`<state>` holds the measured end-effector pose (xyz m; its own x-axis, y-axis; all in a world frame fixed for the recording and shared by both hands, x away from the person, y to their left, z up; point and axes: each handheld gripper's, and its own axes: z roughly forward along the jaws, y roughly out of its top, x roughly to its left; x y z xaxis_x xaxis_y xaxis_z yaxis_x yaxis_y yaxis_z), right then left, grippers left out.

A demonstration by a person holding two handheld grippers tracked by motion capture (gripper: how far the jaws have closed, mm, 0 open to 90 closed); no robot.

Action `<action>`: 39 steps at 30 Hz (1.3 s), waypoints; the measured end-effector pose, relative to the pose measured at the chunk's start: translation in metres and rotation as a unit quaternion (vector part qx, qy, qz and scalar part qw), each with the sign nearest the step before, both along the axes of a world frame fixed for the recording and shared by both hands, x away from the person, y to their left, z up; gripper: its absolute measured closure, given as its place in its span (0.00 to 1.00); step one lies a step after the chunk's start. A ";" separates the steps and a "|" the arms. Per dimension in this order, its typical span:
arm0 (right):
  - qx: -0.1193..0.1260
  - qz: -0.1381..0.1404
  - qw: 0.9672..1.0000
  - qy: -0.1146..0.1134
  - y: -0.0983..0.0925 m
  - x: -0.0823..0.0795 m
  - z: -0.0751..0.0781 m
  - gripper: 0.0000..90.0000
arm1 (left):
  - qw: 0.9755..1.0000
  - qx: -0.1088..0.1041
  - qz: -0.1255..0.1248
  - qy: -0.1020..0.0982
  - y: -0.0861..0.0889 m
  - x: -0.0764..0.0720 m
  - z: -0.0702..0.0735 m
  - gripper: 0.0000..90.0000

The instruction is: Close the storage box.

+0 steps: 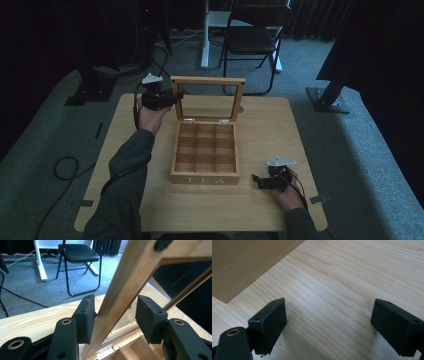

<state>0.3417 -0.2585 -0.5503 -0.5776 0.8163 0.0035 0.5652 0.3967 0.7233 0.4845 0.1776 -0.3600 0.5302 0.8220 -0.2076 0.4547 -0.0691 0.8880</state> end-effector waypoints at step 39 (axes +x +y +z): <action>0.000 -0.001 1.000 0.000 0.000 0.000 0.000 0.14 | 1.000 0.015 -0.018 0.005 -0.001 -0.046 0.010 0.52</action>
<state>0.3417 -0.2584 -0.5503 -0.5764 0.8172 0.0038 0.5657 0.3957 0.7235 0.4389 0.1764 -0.3504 0.5577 0.8082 -0.1889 0.4606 -0.1120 0.8805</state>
